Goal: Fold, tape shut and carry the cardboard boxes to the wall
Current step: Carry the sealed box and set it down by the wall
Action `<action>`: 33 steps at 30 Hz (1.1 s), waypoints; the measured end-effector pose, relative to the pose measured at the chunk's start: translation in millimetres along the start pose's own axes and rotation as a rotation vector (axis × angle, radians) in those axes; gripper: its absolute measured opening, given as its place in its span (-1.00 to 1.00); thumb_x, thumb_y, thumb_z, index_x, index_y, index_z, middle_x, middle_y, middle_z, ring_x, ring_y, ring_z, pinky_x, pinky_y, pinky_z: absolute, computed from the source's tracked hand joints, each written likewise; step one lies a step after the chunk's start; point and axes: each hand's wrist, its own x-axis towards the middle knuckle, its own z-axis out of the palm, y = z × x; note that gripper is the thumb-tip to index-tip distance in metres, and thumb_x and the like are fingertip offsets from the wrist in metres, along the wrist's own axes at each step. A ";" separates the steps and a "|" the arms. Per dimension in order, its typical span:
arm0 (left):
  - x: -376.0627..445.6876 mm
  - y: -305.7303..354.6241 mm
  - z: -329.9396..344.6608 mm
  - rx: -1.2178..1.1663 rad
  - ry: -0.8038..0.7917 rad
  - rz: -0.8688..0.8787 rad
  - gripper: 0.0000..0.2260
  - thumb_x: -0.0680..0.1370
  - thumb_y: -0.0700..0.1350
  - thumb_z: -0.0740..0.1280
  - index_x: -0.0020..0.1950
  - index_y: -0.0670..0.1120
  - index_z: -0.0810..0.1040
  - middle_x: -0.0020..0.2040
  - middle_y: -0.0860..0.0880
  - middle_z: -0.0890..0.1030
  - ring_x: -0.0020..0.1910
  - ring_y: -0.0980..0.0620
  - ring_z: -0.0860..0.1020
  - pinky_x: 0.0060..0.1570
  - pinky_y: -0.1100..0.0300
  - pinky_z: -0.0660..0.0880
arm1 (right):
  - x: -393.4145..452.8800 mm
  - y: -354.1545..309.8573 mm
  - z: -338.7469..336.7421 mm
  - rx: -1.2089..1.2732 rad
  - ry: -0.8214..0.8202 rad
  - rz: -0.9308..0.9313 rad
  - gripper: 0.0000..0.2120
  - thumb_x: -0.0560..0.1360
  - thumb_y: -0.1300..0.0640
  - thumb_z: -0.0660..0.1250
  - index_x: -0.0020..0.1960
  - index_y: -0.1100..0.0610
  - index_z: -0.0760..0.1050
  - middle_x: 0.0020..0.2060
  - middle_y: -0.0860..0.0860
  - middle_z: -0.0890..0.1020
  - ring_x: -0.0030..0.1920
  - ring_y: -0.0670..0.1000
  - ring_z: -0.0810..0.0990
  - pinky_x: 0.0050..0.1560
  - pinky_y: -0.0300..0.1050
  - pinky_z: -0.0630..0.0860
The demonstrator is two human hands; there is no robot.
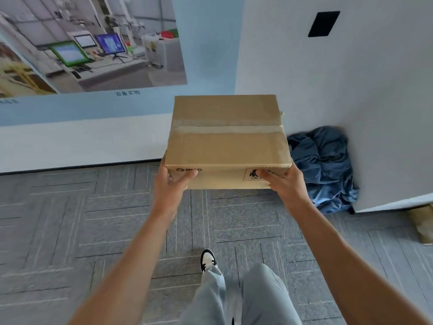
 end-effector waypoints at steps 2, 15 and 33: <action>41.0 -6.3 8.6 0.008 -0.001 -0.018 -0.41 0.46 -0.18 0.59 0.42 0.07 0.46 0.22 0.13 0.67 0.25 0.10 0.62 0.23 -0.17 0.60 | 42.0 6.6 8.3 0.000 -0.006 0.015 -0.41 0.38 0.13 0.67 0.33 0.08 0.52 0.08 0.03 0.75 0.11 0.03 0.73 0.01 -0.10 0.68; 287.6 -281.3 88.8 0.013 0.096 -0.112 -0.34 0.43 -0.12 0.62 0.47 0.03 0.43 0.24 0.16 0.66 0.27 0.11 0.61 0.31 -0.18 0.54 | 316.2 265.6 56.3 -0.054 -0.071 0.093 -0.40 0.37 0.08 0.68 0.34 0.01 0.55 0.07 -0.02 0.75 0.11 -0.01 0.73 0.01 -0.17 0.67; 438.2 -462.9 120.5 -0.019 0.077 0.048 -0.31 0.45 -0.09 0.59 0.52 0.01 0.39 0.23 0.10 0.65 0.21 0.11 0.63 0.16 -0.13 0.65 | 457.7 433.3 104.7 -0.079 -0.037 0.000 -0.47 0.37 0.06 0.66 0.26 -0.07 0.54 0.02 -0.17 0.76 0.02 -0.18 0.72 0.13 0.12 0.66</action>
